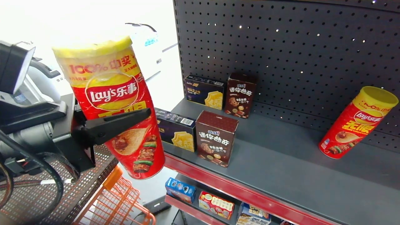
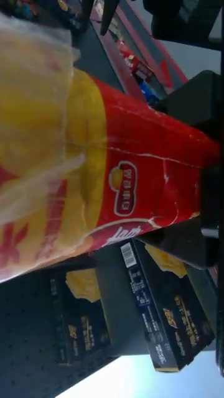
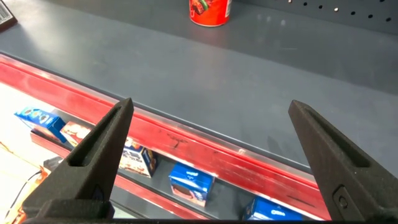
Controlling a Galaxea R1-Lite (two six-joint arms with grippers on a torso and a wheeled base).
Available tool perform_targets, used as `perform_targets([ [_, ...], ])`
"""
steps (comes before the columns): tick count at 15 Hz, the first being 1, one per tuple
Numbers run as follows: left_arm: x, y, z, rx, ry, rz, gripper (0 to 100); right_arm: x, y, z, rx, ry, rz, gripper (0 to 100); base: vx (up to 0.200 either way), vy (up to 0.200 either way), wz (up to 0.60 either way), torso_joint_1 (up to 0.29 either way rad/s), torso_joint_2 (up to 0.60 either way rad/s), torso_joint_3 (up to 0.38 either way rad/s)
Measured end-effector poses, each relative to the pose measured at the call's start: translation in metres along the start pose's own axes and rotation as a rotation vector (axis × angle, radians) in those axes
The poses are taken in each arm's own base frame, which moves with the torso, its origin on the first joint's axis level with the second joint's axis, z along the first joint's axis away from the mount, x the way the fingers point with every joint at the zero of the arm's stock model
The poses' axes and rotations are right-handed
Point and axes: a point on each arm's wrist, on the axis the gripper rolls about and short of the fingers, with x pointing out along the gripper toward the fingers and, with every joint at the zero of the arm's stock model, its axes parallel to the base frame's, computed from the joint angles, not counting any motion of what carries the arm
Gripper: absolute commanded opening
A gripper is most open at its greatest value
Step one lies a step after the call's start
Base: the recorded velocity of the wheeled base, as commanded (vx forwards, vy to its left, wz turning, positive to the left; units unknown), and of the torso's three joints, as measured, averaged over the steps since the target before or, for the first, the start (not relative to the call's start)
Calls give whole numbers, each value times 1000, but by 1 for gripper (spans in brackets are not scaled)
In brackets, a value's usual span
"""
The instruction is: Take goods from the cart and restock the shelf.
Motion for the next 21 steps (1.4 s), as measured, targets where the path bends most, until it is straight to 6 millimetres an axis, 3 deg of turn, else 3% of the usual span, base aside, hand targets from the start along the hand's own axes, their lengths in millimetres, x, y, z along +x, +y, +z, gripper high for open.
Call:
perform_targets([
  [7, 5, -20, 13, -53, -88, -115, 0, 0, 0, 0, -2, 0, 2, 100, 0, 0, 0, 0, 0, 0],
  [19, 10, -28, 22, -41, -124, -178, 0, 0, 0, 0, 0, -1, 1, 100, 0, 0, -600, 0, 3, 3],
  [21, 10, -28, 22, -42, -123, -178, 0, 0, 0, 0, 1, -1, 2, 100, 0, 0, 0, 0, 0, 0],
])
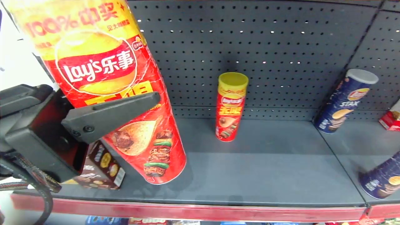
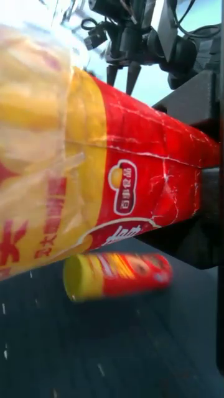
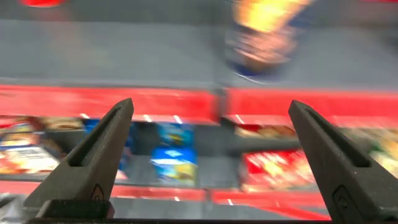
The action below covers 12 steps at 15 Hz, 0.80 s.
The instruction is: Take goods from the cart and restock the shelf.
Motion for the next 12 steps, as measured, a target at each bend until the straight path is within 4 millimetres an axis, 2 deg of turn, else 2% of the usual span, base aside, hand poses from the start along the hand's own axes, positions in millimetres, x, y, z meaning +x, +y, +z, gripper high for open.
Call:
perform_targets([
  [12, -3, 1, -3, -4, 10, 11, 0, 0, 0, 0, -2, 1, 3, 100, 0, 0, 0, 0, 0, 0],
])
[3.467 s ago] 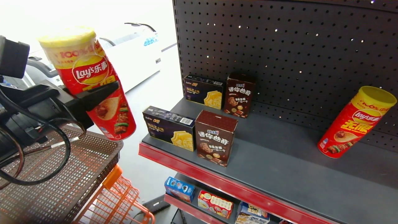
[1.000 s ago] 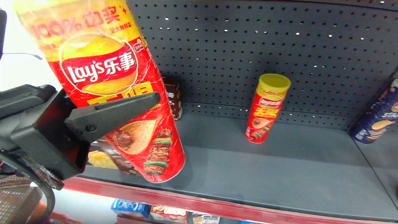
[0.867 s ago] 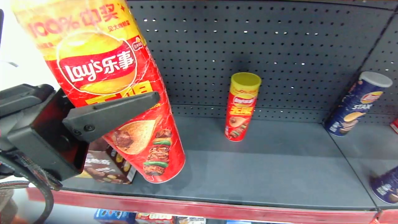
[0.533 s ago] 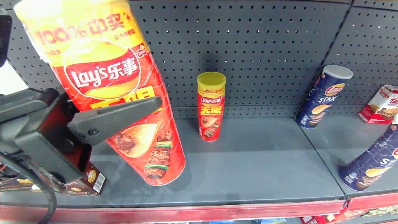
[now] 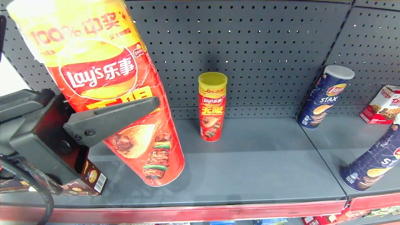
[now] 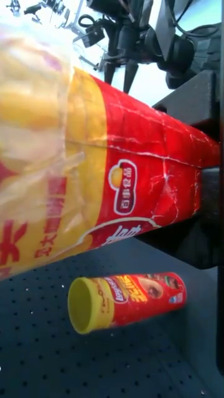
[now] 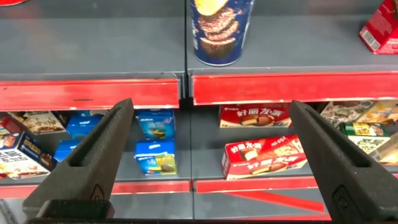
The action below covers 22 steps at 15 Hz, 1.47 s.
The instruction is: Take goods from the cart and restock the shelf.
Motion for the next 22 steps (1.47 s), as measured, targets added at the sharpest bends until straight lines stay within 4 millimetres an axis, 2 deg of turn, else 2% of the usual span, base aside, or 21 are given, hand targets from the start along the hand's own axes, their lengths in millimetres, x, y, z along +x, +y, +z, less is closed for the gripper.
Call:
perform_targets([
  [6, 0, 1, -5, -9, 13, 5, 0, 0, 0, 2, 7, 0, 14, 100, 0, 0, 0, 0, 0, 0],
  [9, -1, 2, -16, -33, 42, 10, 0, -5, 0, 44, 113, -55, 77, 100, 0, 0, 0, 0, 0, 0],
  [12, 2, 6, -21, -42, 55, 22, 0, 2, -1, 109, 75, -65, 270, 100, 0, 0, 0, 0, 0, 0],
  [14, -1, 10, -25, -49, 69, 43, 0, 14, 1, 139, 31, -49, 394, 100, 0, 0, 0, 0, 0, 0],
  [17, -10, 15, -30, -53, 82, 90, 0, 49, 15, 171, -29, 33, 545, 100, 0, 0, 0, 0, 0, 0],
  [22, -29, 5, -35, -55, 87, 113, 0, 113, 69, 191, -111, 134, 763, 100, 0, 0, 0, 0, 0, 0],
])
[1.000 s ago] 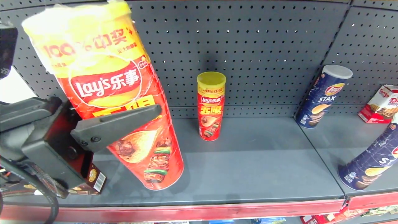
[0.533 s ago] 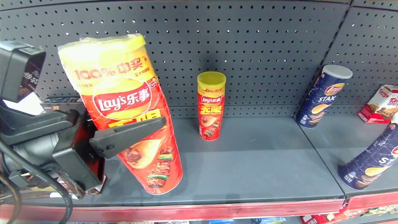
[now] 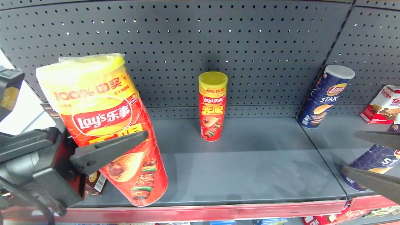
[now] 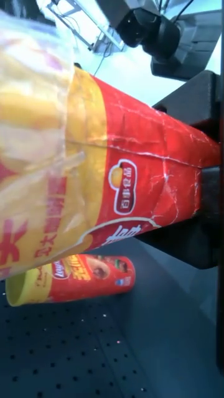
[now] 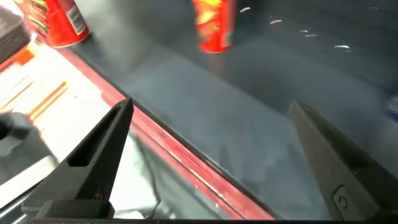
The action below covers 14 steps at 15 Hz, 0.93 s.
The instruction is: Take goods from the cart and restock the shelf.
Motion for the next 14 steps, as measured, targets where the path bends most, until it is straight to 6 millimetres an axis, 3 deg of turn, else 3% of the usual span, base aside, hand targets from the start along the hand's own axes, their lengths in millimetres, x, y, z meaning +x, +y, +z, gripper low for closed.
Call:
perform_targets([
  [5, -8, -5, 2, -2, -17, -1, 0, 70, -4, 20, -44, 11, 38, 100, 0, 0, 0, 0, 0, 0],
  [10, -8, -6, 3, -2, -20, -6, 0, 138, -18, 10, -80, 18, 30, 100, 0, 0, 0, 0, 0, 0],
  [14, -8, -6, 2, -3, -18, -5, 0, 188, -45, 8, -130, -95, 99, 100, 0, 0, 0, 0, 0, 0],
])
